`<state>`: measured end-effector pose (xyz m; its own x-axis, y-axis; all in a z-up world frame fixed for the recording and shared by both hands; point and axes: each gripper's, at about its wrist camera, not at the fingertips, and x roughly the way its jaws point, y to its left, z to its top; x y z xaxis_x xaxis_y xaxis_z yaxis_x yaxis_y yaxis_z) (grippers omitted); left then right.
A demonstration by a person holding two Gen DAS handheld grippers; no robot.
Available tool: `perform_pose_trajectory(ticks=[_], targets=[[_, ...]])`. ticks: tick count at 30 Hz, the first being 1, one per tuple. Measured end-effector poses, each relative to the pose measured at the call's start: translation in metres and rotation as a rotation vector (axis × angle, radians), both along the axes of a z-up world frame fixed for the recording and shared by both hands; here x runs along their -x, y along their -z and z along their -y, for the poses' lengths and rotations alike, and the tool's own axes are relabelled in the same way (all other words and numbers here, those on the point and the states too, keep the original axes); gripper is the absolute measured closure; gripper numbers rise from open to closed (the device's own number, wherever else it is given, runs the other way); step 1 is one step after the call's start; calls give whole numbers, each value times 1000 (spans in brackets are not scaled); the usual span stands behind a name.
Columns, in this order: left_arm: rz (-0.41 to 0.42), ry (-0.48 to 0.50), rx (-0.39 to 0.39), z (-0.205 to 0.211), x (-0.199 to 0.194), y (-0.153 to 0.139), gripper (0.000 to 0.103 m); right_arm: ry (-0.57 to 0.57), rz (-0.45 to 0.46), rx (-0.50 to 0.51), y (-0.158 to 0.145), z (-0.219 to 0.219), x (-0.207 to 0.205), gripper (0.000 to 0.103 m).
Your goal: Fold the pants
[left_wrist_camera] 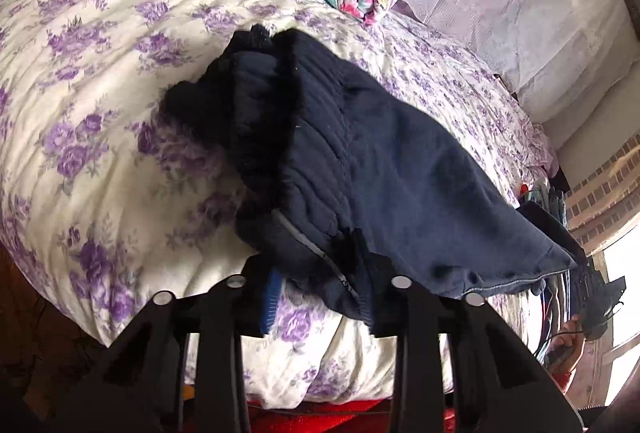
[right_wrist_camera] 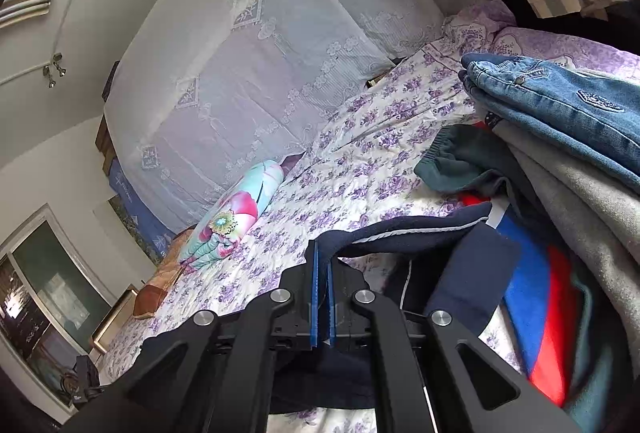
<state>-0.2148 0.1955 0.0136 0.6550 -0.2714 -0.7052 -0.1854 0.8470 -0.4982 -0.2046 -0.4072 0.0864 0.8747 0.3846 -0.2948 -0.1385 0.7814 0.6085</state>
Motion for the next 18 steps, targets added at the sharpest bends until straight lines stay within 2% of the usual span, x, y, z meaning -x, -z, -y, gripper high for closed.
perform_pose_trajectory(ticks=[3,4,8,10,13,16,18], targets=[[117,8,117,-14,-10,-28,88,-1,1,-1,-7,3,-8,99],[155,10,125,-16,-18,-40,88,2,5,4,-10,3,-12,99],[271,-7,34,-11,-64,-79,90,-2,44,-20,-24,0,-38,99],[287,-15,33,-11,-91,-86,90,-10,52,-14,-35,-2,-64,99],[276,-52,27,-16,-152,-89,90,-36,32,0,-54,-6,-134,99],[244,-177,64,-34,-231,-87,89,-23,-17,16,-64,-13,-228,98],[186,-241,72,-46,-286,-73,87,22,-103,138,-52,-25,-291,77]])
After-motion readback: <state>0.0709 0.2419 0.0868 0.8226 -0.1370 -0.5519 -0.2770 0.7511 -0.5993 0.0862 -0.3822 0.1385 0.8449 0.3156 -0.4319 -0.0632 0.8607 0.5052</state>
